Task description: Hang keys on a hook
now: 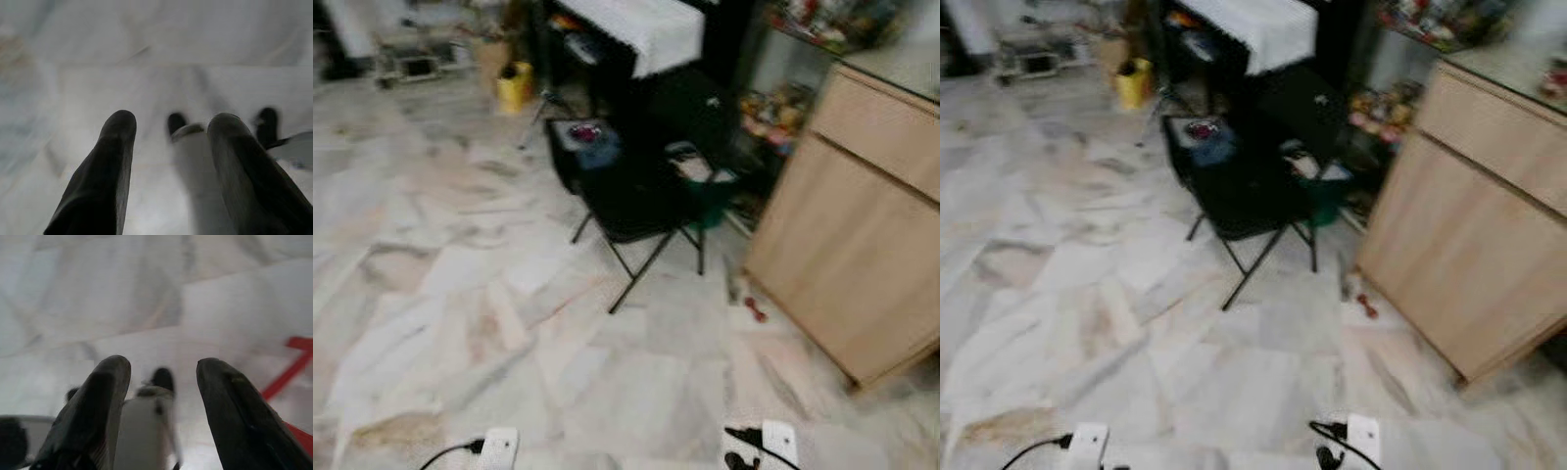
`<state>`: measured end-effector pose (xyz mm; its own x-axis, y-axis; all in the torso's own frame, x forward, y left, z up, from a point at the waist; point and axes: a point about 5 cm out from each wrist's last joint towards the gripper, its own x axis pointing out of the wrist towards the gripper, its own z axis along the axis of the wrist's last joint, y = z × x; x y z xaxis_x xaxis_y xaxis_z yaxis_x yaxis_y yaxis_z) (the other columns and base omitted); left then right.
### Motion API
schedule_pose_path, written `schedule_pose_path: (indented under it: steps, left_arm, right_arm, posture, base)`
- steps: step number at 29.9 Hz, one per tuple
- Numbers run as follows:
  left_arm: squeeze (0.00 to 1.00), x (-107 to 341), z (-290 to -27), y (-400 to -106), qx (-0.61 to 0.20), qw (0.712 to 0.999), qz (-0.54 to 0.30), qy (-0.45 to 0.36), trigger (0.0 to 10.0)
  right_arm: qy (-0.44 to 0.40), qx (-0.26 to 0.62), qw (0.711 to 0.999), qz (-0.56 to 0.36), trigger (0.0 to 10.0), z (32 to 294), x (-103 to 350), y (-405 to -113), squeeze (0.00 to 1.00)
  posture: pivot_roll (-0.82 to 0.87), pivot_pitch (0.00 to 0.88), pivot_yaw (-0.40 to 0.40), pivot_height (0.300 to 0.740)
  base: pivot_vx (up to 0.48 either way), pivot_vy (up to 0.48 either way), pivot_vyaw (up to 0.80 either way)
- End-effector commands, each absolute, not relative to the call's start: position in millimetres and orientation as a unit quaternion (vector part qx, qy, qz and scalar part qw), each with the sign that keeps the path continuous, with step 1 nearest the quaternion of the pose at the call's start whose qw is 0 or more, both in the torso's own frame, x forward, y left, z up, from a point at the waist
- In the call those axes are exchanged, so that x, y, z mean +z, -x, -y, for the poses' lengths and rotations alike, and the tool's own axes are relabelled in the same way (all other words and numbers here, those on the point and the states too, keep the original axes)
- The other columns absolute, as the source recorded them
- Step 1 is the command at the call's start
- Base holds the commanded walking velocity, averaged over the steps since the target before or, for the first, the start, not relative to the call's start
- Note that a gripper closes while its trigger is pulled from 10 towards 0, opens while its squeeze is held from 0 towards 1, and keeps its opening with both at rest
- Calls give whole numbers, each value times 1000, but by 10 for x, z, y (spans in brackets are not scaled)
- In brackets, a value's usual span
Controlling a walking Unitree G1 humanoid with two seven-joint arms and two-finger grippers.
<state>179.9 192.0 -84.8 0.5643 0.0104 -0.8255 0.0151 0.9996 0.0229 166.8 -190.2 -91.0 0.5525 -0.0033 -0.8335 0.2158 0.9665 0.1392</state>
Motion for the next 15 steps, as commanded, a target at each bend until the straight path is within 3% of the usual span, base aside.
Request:
schedule_pose_path:
  steps: [1, 4, 10, 15]
  left_arm:
    - [0, -878, -2008, -1712, 6, 876, -482, -20, 10000]
    - [0, -876, -2011, -1715, 9, 876, -481, -18, 10000]
    - [0, -881, -2029, -1699, 19, 875, -484, -8, 10000]
    - [0, -875, -2076, -1691, 11, 875, -484, -22, 10000]
  right_arm:
    - [-114, -61, 874, -468, 10000, 1868, -910, -1680, 0]
    - [-113, -64, 873, -469, 10000, 1919, -921, -1634, 0]
    - [-107, -80, 874, -467, 10000, 2263, -881, -1566, 0]
    - [-101, -84, 879, -459, 10000, 2400, -800, -1683, 0]
  posture:
    - [87, 41, -27, 740]
    - [85, 41, -27, 740]
    - [87, 34, -25, 740]
    - [86, 22, -24, 740]
  base:
    - [0, 0, -800]
    - [0, 0, -800]
    - [0, 0, -800]
    - [0, 344, -800]
